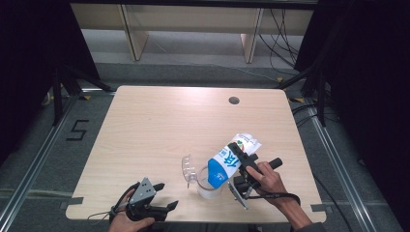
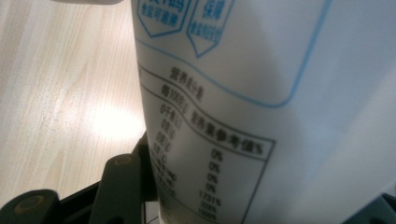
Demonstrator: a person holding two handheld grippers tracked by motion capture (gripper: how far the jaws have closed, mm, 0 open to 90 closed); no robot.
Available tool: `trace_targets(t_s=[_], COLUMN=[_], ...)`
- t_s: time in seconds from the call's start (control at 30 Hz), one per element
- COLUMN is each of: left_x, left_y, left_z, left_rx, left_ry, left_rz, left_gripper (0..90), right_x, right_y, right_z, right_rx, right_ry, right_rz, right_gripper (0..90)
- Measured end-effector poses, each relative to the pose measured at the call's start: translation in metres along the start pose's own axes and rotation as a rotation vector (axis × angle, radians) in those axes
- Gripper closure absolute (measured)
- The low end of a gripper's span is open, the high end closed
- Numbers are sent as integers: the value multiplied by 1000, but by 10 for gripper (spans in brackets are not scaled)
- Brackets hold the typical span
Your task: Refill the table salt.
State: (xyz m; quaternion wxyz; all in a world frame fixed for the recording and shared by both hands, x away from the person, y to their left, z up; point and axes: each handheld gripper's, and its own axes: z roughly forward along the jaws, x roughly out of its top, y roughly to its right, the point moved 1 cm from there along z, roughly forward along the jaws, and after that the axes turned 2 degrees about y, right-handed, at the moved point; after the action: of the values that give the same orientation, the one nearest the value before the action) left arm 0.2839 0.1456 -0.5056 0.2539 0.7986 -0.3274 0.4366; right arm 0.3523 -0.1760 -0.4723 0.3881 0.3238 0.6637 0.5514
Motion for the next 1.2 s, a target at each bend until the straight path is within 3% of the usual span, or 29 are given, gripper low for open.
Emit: trace_targets(t_s=[0.13,0.17,0.23,0.27,0.37,0.53,0.63,0.87,0.93,1.0,1.03,1.13,1.2], left_x=[0,0,0,0,0,0,0,0,0,0,0,0,0], left_y=[0,1,-1,0,-1,-1,-1,-1,-1,-1,-1,0,0], left_z=[0,0,0,0,0,0,0,0,0,0,0,0,1], left_rx=[0,-1,-2,2,-3,-1,-2,-1,0,3,5,5,3], left_ry=[0,1,-3,-2,-1,5,4,3,-2,3,3,2,4], left_rz=[1,-19,9,-3,7,-1,-2,0,4,-1,-9,-16,-20], left_gripper=[227,226,223,222,222,222,219,215,214,210,207,204,204], right_x=[0,0,0,1,0,0,0,0,1,0,0,1,0], right_y=[-1,-1,-1,3,2,0,2,3,-2,-2,3,1,3], right_z=[0,0,0,1,1,1,1,1,1,0,1,1,1], right_rx=[5,3,7,2,-31,-43,-17,-15,-29,-10,-19,-39,-23], right_ry=[-3,-2,-6,11,22,15,10,14,8,-12,11,7,9], right_rz=[6,4,5,-51,-34,-13,-35,-47,22,6,-56,-12,-59], right_gripper=[494,495,495,495,496,497,498,502,503,505,506,507,507])
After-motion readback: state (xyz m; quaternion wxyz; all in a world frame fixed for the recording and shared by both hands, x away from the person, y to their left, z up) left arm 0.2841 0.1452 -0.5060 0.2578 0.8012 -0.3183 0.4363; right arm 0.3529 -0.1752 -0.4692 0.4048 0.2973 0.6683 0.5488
